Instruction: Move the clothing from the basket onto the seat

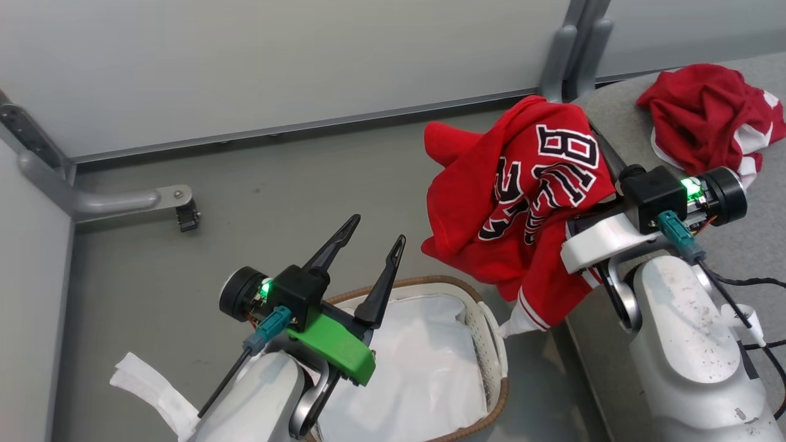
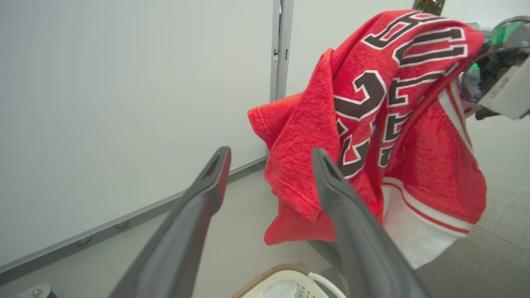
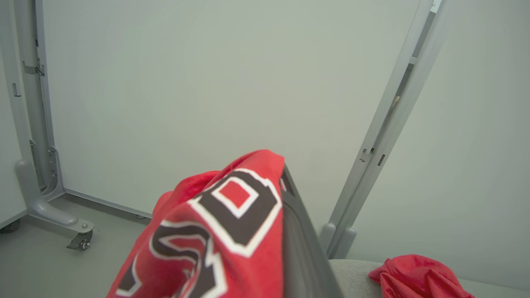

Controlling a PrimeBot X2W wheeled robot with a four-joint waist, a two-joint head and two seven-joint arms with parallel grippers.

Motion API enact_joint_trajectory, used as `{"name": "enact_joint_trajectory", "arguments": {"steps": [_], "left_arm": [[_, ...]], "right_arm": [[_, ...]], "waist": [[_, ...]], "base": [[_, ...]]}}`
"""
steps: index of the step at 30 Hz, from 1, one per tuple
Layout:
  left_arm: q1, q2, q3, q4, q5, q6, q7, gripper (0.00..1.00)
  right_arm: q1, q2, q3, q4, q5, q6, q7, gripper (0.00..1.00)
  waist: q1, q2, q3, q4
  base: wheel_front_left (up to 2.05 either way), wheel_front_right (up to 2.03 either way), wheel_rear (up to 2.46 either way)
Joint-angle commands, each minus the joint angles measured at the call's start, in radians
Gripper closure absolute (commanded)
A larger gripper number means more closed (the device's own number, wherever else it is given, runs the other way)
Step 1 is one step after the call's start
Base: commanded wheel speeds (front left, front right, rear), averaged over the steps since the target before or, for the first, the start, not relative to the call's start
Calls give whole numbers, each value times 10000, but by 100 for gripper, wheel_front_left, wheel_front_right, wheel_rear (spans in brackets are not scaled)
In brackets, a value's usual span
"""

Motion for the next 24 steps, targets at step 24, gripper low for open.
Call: {"name": "enact_joint_trajectory", "arguments": {"steps": [24], "left_arm": [[-1352,562,-1206,-152,133,-42,-35,0]], "right_arm": [[245,44,-1701,-732,135,-14,-49,100]], "waist": [[0,35,2123,-3784]], "base": [[0,0,0]]}}
